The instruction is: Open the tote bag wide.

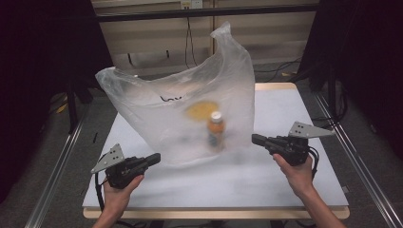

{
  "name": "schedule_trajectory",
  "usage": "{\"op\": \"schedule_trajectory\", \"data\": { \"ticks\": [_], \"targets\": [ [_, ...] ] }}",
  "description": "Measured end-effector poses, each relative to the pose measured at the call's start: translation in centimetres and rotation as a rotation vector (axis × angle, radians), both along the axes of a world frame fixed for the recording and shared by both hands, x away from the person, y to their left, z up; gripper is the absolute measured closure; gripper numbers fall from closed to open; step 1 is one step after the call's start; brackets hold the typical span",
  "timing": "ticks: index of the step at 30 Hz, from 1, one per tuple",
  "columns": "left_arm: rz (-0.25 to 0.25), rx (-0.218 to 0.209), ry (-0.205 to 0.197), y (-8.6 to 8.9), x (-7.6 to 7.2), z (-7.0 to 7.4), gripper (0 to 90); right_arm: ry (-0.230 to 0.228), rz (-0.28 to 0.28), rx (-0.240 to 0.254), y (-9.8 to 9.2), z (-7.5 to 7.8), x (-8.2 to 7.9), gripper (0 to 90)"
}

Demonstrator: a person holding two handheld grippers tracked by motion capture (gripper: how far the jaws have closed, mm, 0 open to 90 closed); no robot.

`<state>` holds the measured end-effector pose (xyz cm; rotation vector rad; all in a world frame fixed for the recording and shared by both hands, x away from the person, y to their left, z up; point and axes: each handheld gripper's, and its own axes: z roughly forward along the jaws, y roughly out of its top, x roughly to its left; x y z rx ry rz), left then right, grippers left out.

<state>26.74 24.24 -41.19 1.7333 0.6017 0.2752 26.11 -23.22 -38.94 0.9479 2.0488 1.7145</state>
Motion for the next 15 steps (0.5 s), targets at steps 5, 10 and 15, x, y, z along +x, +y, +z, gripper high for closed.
{"op": "schedule_trajectory", "data": {
  "ticks": [5, 10, 15],
  "targets": [
    [0.009, 0.002, -0.024, -0.5, 0.8, 1.0, 90.0, -0.014, 0.027, 0.005, 1.2, 1.2, 1.0, 90.0],
    [0.005, -0.011, -0.048, -1.3, 1.6, 2.3, 90.0, -0.028, 0.035, 0.021, 1.6, 2.1, 1.8, 90.0],
    [-0.017, -0.049, -0.053, -1.8, 2.6, 3.8, 90.0, -0.023, 0.048, 0.048, 2.3, 3.7, 3.2, 90.0]
  ]
}}
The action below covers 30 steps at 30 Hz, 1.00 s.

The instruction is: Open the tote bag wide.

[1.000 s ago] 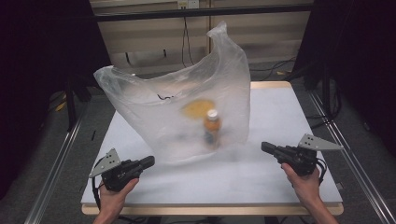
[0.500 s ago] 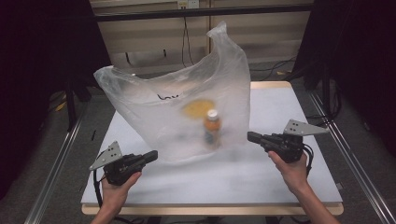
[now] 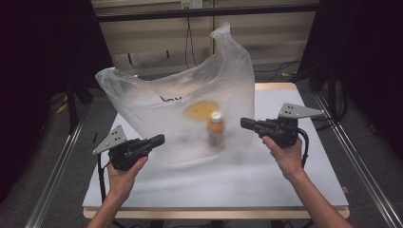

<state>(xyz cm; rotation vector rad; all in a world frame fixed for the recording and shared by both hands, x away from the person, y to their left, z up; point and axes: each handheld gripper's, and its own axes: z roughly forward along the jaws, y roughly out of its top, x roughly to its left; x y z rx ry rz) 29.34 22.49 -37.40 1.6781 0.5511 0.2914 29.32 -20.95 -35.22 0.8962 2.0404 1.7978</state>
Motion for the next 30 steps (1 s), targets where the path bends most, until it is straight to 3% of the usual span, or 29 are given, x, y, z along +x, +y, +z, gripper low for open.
{"op": "schedule_trajectory", "data": {
  "ticks": [3, 5, 8, 10, 12, 14, 17, 18, 20, 26, 28, 29, 30],
  "targets": [
    [-0.004, 0.017, -0.040, -0.3, 0.3, 0.9, 90.0, 0.006, -0.012, 0.010, 0.3, 0.5, 0.3, 90.0],
    [-0.003, -0.002, -0.020, -0.7, 0.7, 1.1, 90.0, 0.000, -0.002, 0.020, 0.7, 1.0, 0.7, 90.0],
    [-0.026, -0.008, -0.032, -1.3, 1.2, 1.5, 90.0, -0.012, -0.001, -0.001, 1.3, 1.9, 0.9, 90.0],
    [-0.014, -0.018, -0.048, -1.7, 1.2, 1.8, 90.0, -0.027, 0.002, 0.010, 1.4, 2.7, 1.1, 90.0],
    [-0.022, -0.021, -0.046, -1.7, 1.3, 2.4, 90.0, -0.049, 0.011, 0.021, 1.6, 3.8, 1.7, 90.0],
    [-0.031, -0.063, -0.041, -1.6, 1.4, 3.0, 90.0, -0.056, 0.010, 0.021, 1.7, 4.1, 1.9, 90.0],
    [-0.034, -0.049, -0.061, -1.5, 1.7, 4.2, 90.0, -0.072, 0.009, 0.025, 1.9, 4.9, 2.3, 90.0],
    [-0.040, -0.071, -0.042, -1.6, 1.7, 4.5, 90.0, -0.075, 0.007, 0.025, 2.0, 5.1, 2.4, 90.0],
    [-0.028, -0.060, -0.089, -2.0, 1.3, 5.7, 90.0, -0.072, 0.002, 0.009, 2.1, 5.6, 2.9, 90.0],
    [-0.011, -0.073, -0.113, -2.3, 1.9, 7.1, 90.0, -0.074, -0.006, 0.002, 2.3, 6.3, 3.8, 90.0],
    [-0.007, -0.066, -0.131, -2.7, 2.1, 7.9, 90.0, -0.080, -0.011, 0.002, 2.4, 6.7, 4.0, 90.0],
    [-0.011, -0.043, -0.145, -2.8, 2.3, 8.3, 90.0, -0.085, -0.014, -0.001, 2.5, 6.9, 4.1, 90.0],
    [-0.014, -0.055, -0.144, -3.0, 2.5, 8.6, 90.0, -0.085, -0.016, 0.001, 2.5, 7.2, 4.2, 90.0]
  ]
}}
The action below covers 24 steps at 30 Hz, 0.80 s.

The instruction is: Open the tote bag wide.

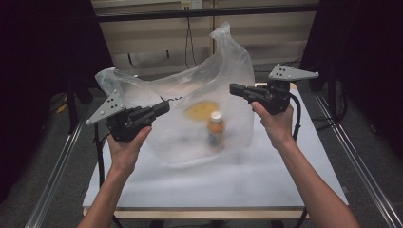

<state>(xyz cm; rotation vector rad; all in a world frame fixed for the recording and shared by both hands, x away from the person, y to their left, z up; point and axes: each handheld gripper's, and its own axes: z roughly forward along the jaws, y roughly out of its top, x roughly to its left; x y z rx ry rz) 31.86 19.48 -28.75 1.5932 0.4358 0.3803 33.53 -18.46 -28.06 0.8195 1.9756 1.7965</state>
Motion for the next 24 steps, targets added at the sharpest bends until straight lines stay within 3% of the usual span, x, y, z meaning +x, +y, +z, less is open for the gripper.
{"op": "schedule_trajectory", "data": {
  "ticks": [2, 9, 11, 16, 17, 18, 20, 24],
  "targets": [
    [0.006, -0.011, -0.008, -0.4, 0.5, 0.7, 90.0, -0.005, -0.005, -0.004, 0.0, 0.4, 0.2, 90.0],
    [0.028, 0.014, -0.015, -2.0, 2.4, 2.0, 90.0, -0.012, -0.015, -0.005, 0.0, 1.0, 0.6, 90.0],
    [0.031, -0.018, 0.001, -2.4, 2.8, 2.3, 90.0, -0.014, -0.016, -0.008, 0.0, 1.2, 0.7, 90.0],
    [0.023, 0.025, -0.016, -3.5, 3.3, 3.1, 90.0, -0.017, -0.018, -0.011, 0.0, 1.5, 0.8, 90.0],
    [0.026, 0.040, -0.012, -3.5, 3.6, 3.0, 90.0, -0.017, -0.018, -0.008, 0.1, 1.5, 0.9, 90.0],
    [0.029, 0.022, 0.012, -3.6, 4.0, 2.8, 90.0, -0.017, -0.016, -0.004, 0.1, 1.5, 0.9, 90.0],
    [0.053, 0.050, 0.048, -3.9, 4.9, 2.0, 90.0, -0.023, -0.007, -0.010, 0.2, 1.5, 0.9, 90.0],
    [0.044, 0.061, 0.071, -4.3, 5.2, 0.9, 90.0, -0.023, -0.004, -0.006, 0.2, 1.6, 0.9, 90.0]
  ]
}}
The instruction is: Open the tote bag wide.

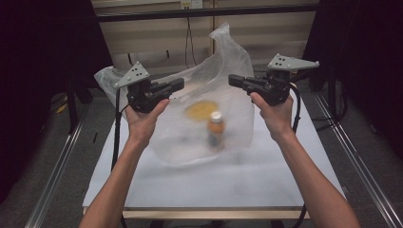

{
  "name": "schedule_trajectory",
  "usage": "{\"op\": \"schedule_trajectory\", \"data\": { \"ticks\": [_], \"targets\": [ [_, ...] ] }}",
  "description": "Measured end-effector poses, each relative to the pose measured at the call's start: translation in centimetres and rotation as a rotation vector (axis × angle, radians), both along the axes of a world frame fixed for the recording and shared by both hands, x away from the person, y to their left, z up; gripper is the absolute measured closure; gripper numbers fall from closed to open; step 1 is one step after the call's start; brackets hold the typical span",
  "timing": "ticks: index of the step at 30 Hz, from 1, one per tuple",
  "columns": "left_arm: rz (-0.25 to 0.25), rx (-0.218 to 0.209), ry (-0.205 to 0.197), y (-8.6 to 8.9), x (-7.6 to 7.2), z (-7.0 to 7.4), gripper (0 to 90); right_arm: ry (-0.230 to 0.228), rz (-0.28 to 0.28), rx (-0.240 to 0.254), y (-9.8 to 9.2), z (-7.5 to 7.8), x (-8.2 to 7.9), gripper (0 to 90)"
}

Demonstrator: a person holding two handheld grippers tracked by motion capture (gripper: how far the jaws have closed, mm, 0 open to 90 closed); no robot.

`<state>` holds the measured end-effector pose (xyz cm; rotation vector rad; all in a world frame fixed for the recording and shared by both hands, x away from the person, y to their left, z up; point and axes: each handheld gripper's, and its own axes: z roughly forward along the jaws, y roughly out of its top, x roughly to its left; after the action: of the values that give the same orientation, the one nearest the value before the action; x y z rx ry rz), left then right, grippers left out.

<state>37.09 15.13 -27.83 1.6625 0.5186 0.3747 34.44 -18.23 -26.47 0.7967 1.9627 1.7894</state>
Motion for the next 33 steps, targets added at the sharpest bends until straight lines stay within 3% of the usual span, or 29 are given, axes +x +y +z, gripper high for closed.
{"op": "schedule_trajectory", "data": {
  "ticks": [6, 9, 11, 14, 28, 33],
  "targets": [
    [-0.023, 0.037, 0.031, -1.6, 0.2, -1.7, 90.0, 0.002, 0.018, -0.006, 0.8, -0.3, -0.1, 90.0],
    [-0.044, 0.036, 0.039, -2.3, 0.2, -2.0, 90.0, -0.003, 0.018, -0.021, 1.3, -0.3, -0.2, 90.0],
    [-0.047, 0.060, 0.031, -2.7, 0.0, -2.1, 90.0, -0.009, 0.014, -0.042, 1.4, -0.4, -0.3, 90.0],
    [-0.061, 0.077, 0.043, -3.3, 0.1, -2.5, 90.0, -0.003, 0.008, -0.031, 0.9, -0.6, -0.3, 90.0],
    [-0.121, 0.083, 0.063, -5.8, -0.5, -4.9, 90.0, -0.010, 0.022, -0.022, 1.1, -0.7, -1.1, 90.0],
    [-0.129, 0.084, 0.080, -6.3, -0.5, -5.5, 90.0, 0.006, 0.030, -0.021, 1.6, -1.6, -0.8, 90.0]
  ]
}}
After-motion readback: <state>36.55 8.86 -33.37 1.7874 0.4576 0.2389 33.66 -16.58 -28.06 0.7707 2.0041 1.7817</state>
